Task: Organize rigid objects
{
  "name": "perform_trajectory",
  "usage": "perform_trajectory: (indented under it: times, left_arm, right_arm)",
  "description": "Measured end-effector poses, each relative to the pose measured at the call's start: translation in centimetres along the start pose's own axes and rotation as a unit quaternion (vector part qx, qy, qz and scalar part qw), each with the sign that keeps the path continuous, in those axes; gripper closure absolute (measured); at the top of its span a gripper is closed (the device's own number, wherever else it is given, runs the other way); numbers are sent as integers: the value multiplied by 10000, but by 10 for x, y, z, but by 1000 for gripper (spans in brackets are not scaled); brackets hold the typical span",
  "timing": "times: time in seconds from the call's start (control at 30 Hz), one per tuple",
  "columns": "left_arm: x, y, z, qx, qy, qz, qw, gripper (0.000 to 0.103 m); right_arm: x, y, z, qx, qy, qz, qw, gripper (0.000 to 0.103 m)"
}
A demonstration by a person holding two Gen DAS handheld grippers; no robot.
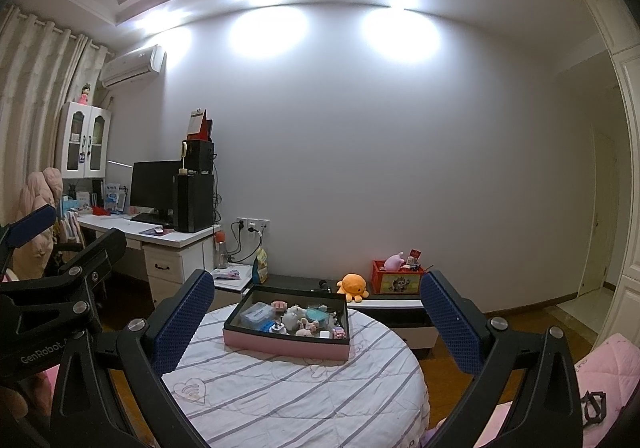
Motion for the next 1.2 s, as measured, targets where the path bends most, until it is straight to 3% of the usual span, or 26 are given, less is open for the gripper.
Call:
perform_trajectory:
  times: [1.2]
  left_arm:
    - [9, 4, -11, 123, -152, 105, 9998, 1]
  right_arm:
    - [12, 9, -7, -6, 243, -64, 9997, 0]
Point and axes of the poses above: each gripper's, at about its wrist camera, not at the fingertips, and x roughly the way its jaws point, y to its left, z to its top, the point moved 1 cm from there along x, roughly the way its jaws point, and after that the axes turned 7 degrees about -z, right-handed, at the moved point
